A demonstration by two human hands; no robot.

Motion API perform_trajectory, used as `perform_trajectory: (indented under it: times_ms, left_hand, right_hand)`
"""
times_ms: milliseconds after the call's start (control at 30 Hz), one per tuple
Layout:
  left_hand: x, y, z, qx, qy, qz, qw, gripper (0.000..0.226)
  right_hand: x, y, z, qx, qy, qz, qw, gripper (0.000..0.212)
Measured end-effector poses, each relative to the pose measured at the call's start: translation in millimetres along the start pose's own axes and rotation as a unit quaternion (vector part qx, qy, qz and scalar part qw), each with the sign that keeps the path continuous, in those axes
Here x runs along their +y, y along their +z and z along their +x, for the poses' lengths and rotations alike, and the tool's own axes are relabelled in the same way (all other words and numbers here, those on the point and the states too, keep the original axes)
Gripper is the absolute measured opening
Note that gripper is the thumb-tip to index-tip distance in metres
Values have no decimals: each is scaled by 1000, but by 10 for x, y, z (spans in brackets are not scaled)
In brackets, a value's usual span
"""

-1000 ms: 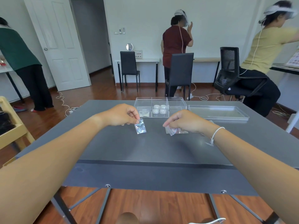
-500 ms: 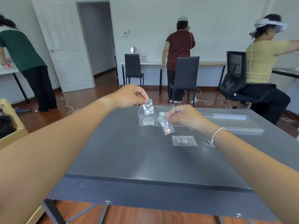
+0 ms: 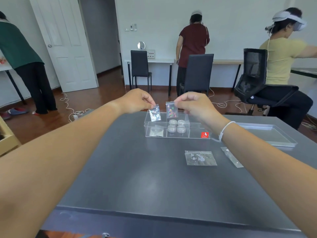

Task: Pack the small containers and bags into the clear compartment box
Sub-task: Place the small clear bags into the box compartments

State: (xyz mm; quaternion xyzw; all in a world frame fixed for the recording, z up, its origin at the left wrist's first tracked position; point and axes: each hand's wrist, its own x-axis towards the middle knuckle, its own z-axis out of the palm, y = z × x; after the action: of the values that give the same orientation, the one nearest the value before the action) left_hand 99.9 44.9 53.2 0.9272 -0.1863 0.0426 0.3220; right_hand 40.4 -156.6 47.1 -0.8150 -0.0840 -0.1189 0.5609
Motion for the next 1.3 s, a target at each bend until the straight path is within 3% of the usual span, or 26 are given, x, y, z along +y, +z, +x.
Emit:
perform_trajectory:
  times_ms: [500, 800, 1300]
  left_hand:
    - [-239, 186, 106, -82, -3, 50, 995, 14]
    - [-238, 252, 79, -61, 32, 123, 990, 16]
    - [-355, 261, 75, -23, 34, 118, 992, 24]
  right_hand:
    - [215, 216, 307, 14, 12, -41, 999, 27]
    - [278, 337, 398, 8, 13, -85, 996, 22]
    - [275, 441, 385, -45, 21, -150, 987, 21]
